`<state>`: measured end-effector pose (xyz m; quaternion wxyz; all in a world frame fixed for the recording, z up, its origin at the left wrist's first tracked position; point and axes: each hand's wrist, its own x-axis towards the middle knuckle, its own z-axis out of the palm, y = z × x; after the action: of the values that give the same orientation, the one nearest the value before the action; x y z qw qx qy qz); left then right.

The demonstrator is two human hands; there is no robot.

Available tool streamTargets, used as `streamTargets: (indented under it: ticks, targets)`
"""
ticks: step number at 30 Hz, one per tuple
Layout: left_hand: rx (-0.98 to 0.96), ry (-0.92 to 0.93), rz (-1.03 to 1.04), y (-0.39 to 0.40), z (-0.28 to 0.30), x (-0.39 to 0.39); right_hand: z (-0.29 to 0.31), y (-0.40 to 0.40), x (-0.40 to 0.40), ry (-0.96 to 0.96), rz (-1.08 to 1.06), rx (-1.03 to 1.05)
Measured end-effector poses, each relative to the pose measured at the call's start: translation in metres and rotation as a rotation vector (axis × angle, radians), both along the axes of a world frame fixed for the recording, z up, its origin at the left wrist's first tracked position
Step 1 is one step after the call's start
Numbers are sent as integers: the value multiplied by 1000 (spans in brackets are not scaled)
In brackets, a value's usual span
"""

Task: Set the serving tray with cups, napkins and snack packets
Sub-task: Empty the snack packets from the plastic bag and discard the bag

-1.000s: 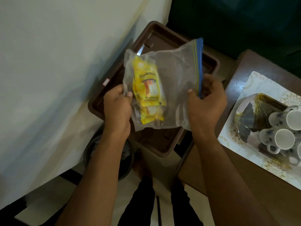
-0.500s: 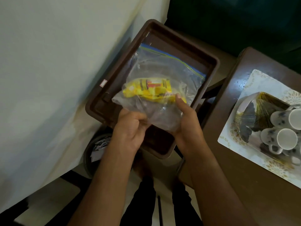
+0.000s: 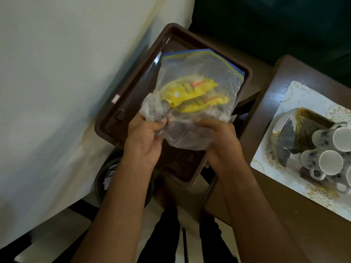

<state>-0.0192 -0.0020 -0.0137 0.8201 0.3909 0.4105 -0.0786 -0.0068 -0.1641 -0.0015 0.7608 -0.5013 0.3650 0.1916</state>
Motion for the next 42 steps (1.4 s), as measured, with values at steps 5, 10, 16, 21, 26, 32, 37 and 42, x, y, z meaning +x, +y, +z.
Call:
streamTargets:
  ticks: [5,10,16,21,26,32,37,42]
  targets:
    - [-28,-11,-45,-8,5,-1,0,-8,7,-27,26,192]
    - [-182,-18,-85,9,3,-3,-7,-20,8,-26,-49,54]
    - [75,-18,-313,15,4,0,-3,-21,10,-82,-89,131]
    - [88,-152,-221,11,5,2,1,-23,13,-103,-24,182]
    - [122,-157,-215,17,4,-3,-4,-30,15,-90,-29,88]
    - [261,-111,-266,23,10,-1,-5,-33,19,-97,-151,52]
    - [311,-202,-148,25,13,2,-2,-33,18,-189,-184,68]
    - [369,-340,5,30,16,2,7,-32,19,-341,-216,-31]
